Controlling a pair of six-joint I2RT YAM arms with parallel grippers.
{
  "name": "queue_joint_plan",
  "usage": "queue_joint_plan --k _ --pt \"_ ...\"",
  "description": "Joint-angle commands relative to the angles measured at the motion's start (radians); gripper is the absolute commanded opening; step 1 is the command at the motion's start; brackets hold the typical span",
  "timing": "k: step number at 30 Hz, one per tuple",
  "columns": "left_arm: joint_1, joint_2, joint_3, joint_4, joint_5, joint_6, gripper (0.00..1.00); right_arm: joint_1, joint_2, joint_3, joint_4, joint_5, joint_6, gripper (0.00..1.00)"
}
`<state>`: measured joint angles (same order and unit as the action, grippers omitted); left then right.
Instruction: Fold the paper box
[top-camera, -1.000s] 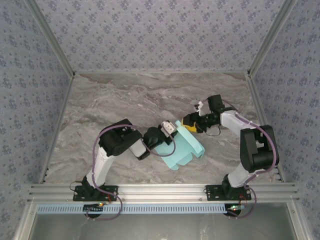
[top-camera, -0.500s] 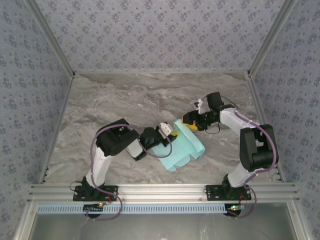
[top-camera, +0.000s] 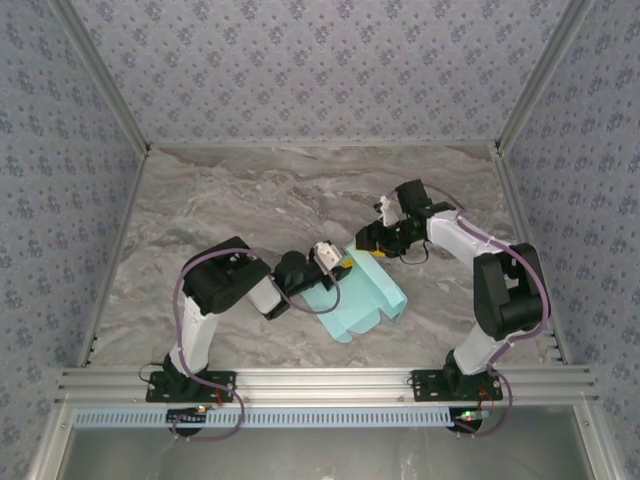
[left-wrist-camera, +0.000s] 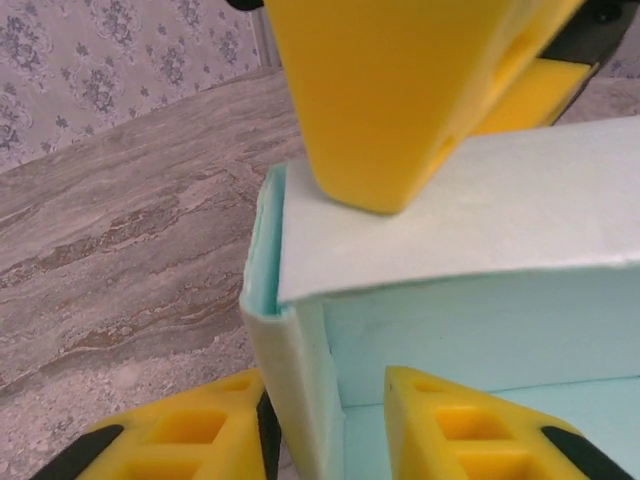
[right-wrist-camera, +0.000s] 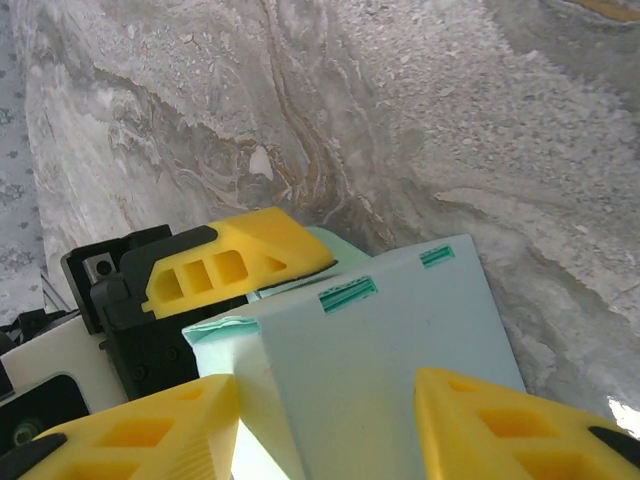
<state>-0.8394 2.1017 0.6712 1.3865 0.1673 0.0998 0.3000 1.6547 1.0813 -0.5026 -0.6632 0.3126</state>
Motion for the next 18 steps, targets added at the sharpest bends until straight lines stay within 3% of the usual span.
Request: queue_joint_plan --k 1,4,10,14,18 --pt "0.003 0.026 0.055 0.022 -0.009 -0.024 0.2 0.013 0.036 0.017 -0.063 0.087 -0.014 0.5" --pt "-0.005 0.041 0.077 0.019 -0.016 -0.034 0.14 0.016 0.043 0.02 -0.08 0.114 -0.015 0.49" --pt "-0.025 0.049 0.088 0.017 -0.037 -0.01 0.12 0.022 0.048 -0.006 -0.066 0.108 0.008 0.47" --pt "-0.055 0.053 0.1 0.0 -0.091 0.028 0.1 0.025 0.044 -0.033 -0.032 0.083 0.043 0.46" --pt "-0.105 0.066 0.127 -0.026 -0.205 0.075 0.0 0.039 0.034 -0.059 0.004 0.08 0.086 0.46"
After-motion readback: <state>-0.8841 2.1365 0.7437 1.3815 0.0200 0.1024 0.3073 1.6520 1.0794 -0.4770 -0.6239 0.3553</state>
